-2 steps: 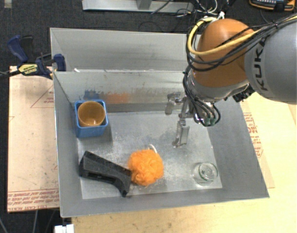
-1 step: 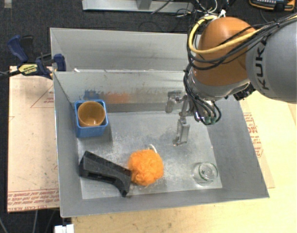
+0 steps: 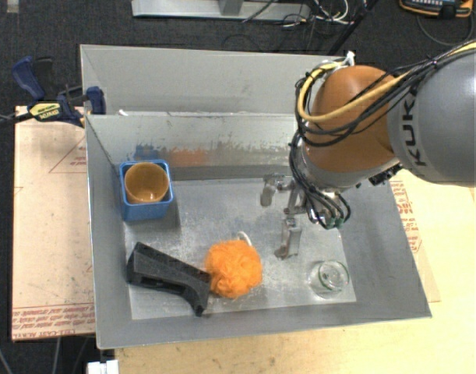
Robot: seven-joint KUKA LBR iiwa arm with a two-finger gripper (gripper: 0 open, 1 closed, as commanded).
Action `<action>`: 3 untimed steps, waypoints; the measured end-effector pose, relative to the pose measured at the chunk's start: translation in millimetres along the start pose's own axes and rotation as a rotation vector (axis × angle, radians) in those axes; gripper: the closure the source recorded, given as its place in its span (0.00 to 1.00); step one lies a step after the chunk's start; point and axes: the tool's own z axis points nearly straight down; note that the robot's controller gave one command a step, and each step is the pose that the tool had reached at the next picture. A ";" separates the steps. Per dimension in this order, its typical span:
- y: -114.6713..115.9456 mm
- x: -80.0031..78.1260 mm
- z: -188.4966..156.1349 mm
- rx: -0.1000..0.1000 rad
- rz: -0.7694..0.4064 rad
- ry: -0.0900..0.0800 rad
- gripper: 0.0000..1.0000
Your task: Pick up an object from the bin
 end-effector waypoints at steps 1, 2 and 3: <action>22.7 -1.8 59.4 -0.001 0.003 -0.001 0.00; 17.1 23.3 86.8 -0.003 0.006 0.004 0.00; 20.3 23.9 102.0 0.001 -0.118 0.005 0.00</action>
Offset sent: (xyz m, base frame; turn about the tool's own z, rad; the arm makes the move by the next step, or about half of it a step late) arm -0.0453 -0.0026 -0.0956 0.0087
